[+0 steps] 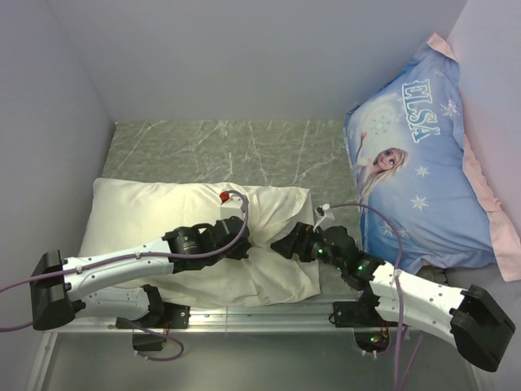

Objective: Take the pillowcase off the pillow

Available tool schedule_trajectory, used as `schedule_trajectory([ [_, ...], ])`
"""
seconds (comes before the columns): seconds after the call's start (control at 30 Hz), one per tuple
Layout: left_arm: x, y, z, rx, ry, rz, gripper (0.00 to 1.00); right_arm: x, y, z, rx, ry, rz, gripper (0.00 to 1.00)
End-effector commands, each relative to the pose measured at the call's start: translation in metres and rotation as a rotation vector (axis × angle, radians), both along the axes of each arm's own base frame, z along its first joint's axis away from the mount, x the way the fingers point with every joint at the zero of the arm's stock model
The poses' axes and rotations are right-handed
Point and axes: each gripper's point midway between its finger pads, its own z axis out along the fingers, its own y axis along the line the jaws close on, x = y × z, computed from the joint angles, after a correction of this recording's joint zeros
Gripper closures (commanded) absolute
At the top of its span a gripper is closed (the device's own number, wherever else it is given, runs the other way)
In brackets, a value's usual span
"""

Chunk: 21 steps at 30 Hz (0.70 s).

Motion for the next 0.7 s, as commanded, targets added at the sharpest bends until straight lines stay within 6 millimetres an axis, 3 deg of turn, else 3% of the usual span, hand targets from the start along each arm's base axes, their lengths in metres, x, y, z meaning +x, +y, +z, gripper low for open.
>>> schedule_trajectory([
  [0.0, -0.018, 0.021, -0.023, 0.120, 0.076, -0.025, 1.00, 0.011, -0.011, -0.015, 0.004, 0.000, -0.073, 0.06],
  [0.07, -0.019, 0.023, -0.022, 0.117, 0.077, -0.025, 0.99, 0.009, -0.010, -0.021, 0.006, 0.007, -0.065, 0.05],
  [0.23, -0.020, 0.022, -0.021, 0.113, 0.079, -0.030, 1.00, 0.016, 0.002, -0.004, 0.085, -0.045, -0.047, 0.03],
  [0.37, -0.022, 0.024, -0.021, 0.117, 0.083, -0.028, 1.00, 0.026, -0.006, 0.013, 0.187, -0.076, -0.080, 0.01],
  [0.57, -0.024, 0.023, -0.021, 0.110, 0.083, -0.034, 1.00, 0.038, -0.013, 0.035, 0.205, -0.128, -0.115, 0.00],
  [0.67, -0.024, 0.020, -0.020, 0.108, 0.081, -0.040, 1.00, 0.039, -0.013, 0.030, 0.199, -0.108, -0.127, 0.00],
])
